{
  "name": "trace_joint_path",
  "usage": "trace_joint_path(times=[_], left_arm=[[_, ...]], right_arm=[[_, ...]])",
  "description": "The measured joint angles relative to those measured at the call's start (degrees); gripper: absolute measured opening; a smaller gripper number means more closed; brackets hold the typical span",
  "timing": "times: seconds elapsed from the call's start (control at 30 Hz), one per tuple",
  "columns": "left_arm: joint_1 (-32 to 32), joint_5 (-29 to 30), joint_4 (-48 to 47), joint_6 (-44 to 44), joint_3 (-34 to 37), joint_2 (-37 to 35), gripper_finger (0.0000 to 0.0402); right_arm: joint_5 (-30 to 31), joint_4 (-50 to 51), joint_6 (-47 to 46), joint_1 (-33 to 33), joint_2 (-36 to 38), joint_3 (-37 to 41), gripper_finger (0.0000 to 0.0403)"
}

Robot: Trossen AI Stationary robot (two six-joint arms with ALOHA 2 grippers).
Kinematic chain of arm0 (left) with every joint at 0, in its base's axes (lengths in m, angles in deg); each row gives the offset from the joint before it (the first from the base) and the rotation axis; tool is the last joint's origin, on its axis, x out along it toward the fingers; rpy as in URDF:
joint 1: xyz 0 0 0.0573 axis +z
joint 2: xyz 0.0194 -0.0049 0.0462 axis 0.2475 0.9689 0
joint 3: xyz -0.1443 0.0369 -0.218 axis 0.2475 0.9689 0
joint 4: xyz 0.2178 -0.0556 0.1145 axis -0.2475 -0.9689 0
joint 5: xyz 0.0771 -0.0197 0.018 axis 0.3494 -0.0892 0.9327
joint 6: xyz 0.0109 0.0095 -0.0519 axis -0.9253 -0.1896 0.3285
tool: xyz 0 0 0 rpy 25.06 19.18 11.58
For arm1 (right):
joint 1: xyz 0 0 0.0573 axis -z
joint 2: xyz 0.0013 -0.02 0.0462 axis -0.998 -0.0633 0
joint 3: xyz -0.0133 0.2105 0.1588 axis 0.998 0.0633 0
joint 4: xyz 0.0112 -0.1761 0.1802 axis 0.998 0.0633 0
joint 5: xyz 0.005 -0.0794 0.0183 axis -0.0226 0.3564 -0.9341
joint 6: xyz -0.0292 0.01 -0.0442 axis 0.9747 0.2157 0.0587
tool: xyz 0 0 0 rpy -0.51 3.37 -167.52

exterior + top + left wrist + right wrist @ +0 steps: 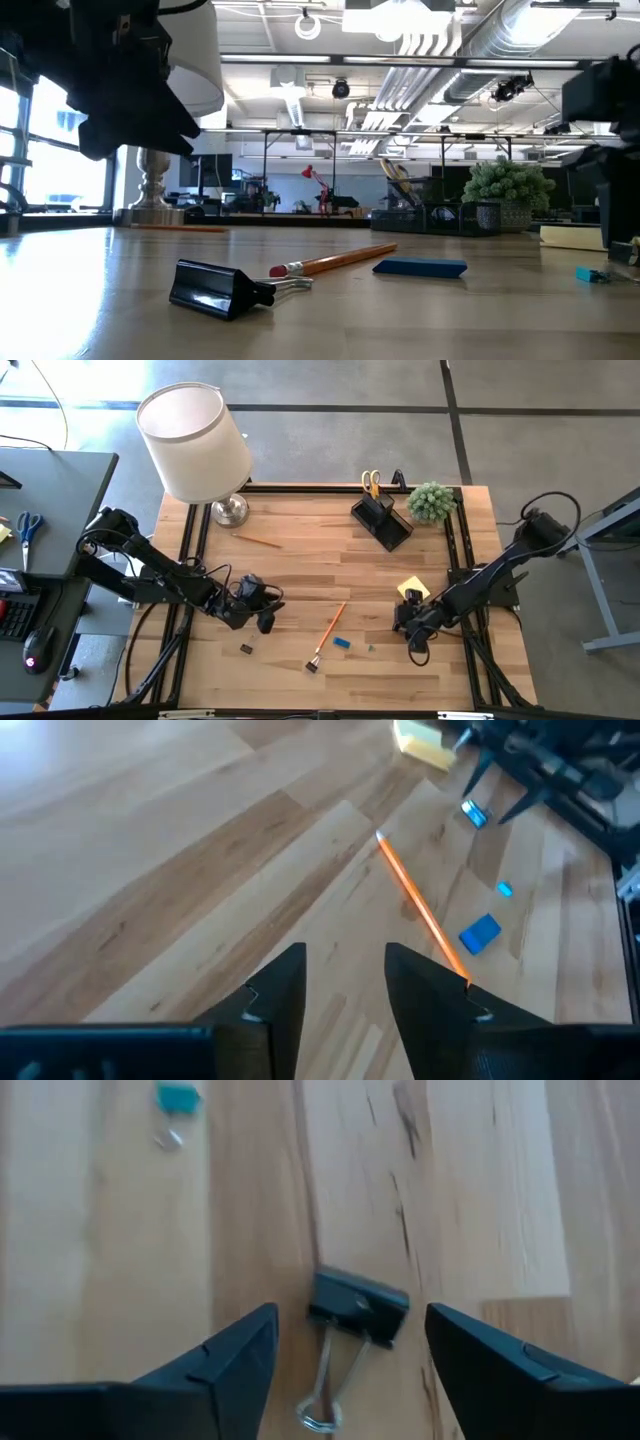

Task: Pick and place office supplies into organizer
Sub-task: Put the top right black binder clip into the desk organizer

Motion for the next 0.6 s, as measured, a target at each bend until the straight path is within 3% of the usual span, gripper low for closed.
trace_joint_path(times=[0.33, 0.6], left_arm=[[-0.02, -0.34, 0.35, 0.03, -0.01, 0.00, 0.0122], [-0.02, -1.50, 0.66, 0.05, 0.01, 0.00, 0.0122]], right_arm=[[3.08, -2.92, -0.24, -0.42, -4.02, -0.13, 0.0228], [2.52, -3.15, 0.17, -0.33, -3.99, -0.13, 0.0173]])
